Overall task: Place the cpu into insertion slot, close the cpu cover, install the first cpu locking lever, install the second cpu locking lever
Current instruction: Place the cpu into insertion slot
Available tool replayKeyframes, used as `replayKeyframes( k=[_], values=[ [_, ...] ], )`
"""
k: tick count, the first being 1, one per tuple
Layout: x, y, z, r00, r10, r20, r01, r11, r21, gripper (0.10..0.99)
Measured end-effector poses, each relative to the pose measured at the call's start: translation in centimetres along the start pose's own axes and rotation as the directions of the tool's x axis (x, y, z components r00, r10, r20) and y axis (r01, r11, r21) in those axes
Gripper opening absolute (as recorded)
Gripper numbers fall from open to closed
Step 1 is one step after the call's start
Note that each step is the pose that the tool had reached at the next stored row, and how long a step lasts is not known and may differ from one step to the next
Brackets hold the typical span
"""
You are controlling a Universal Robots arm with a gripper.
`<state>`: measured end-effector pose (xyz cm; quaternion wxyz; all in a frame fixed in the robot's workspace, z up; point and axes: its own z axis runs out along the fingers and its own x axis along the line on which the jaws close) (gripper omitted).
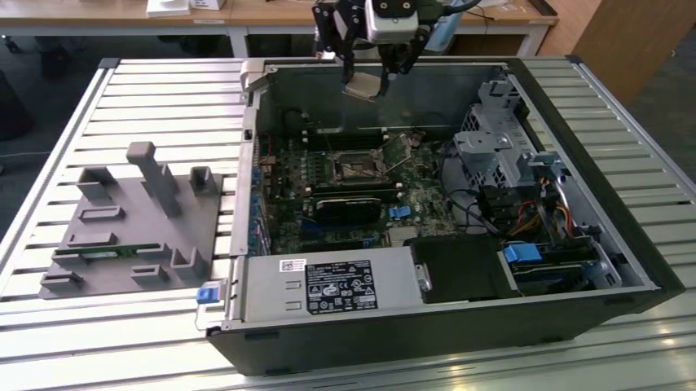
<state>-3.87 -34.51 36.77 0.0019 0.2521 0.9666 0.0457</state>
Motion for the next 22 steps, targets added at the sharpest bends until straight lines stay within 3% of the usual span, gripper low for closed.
replayKeyframes(
  k=[22],
  values=[
    [0.00,0.00,0.02,0.9956,0.094,0.0083,-0.094,0.9956,-0.002,0.541]
  ],
)
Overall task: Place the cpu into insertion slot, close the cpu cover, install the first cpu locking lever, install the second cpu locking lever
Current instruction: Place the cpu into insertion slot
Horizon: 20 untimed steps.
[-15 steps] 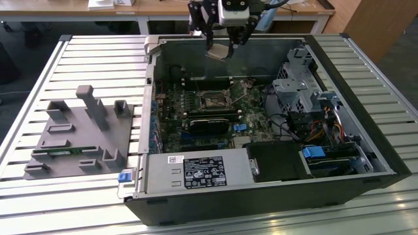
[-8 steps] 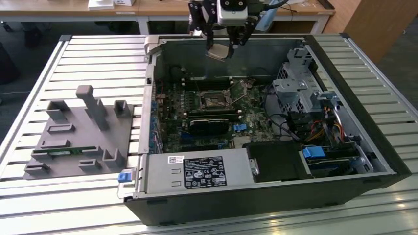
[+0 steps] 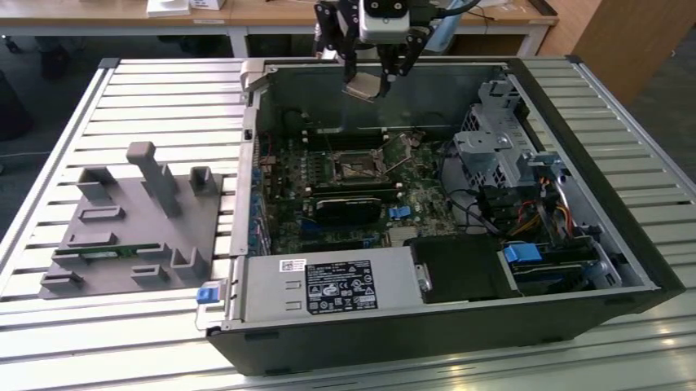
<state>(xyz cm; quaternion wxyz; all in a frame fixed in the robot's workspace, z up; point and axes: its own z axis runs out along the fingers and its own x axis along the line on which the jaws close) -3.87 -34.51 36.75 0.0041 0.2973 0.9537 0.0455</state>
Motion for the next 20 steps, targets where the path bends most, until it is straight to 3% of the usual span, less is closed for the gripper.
replayKeyframes(
  k=[14,20],
  values=[
    [0.00,0.00,0.03,0.9984,0.057,0.0051,-0.057,0.9984,-0.001,0.541],
    [0.00,-0.01,0.20,0.9938,0.111,0.0102,-0.111,0.9938,-0.002,0.541]
  ],
)
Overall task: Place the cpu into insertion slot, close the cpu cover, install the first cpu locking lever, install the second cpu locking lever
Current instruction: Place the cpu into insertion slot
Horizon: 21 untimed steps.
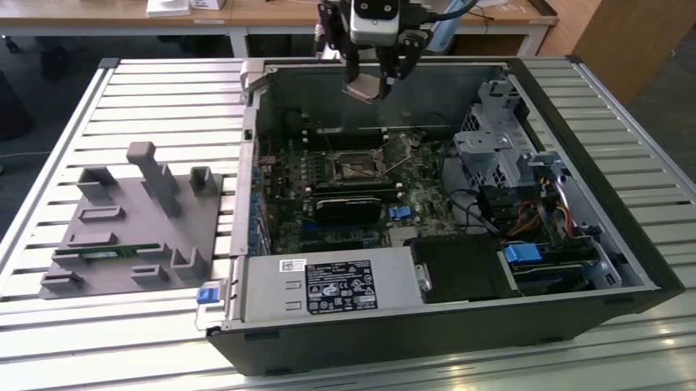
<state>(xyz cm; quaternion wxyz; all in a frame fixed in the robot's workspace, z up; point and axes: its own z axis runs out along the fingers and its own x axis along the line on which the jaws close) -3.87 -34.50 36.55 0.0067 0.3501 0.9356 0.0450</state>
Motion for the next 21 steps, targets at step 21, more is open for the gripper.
replayKeyframes(
  k=[21],
  values=[
    [-0.01,-0.04,0.49,0.9797,0.200,0.0179,-0.200,0.9798,-0.005,0.541]
  ],
)
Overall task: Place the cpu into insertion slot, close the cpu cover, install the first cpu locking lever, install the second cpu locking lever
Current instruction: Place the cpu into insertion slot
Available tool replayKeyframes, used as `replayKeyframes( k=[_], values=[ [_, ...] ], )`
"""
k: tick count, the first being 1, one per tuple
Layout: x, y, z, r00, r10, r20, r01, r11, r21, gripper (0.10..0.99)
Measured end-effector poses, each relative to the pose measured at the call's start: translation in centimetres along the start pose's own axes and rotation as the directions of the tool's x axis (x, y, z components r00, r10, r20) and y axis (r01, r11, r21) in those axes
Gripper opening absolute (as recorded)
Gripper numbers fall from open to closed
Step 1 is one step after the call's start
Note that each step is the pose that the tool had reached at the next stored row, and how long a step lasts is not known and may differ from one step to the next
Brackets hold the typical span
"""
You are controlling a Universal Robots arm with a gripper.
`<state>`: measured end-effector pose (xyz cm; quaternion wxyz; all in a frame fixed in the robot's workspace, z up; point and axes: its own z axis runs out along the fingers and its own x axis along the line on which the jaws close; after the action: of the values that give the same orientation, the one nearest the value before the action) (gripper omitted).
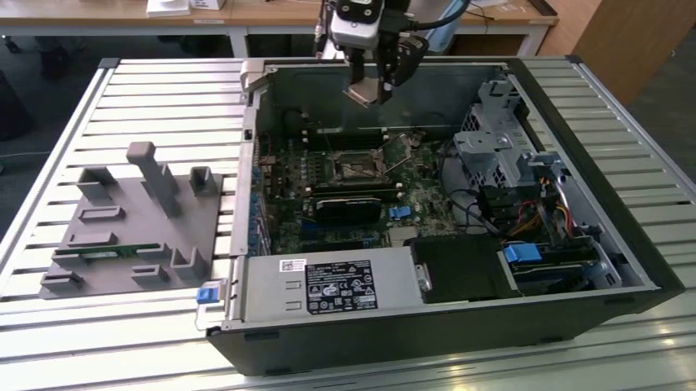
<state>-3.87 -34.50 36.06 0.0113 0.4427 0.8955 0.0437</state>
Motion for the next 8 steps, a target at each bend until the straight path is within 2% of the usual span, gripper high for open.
replayKeyframes(
  k=[8],
  values=[
    [0.00,-0.01,0.13,0.9983,0.058,0.0051,-0.058,0.9983,-0.001,0.541]
  ],
)
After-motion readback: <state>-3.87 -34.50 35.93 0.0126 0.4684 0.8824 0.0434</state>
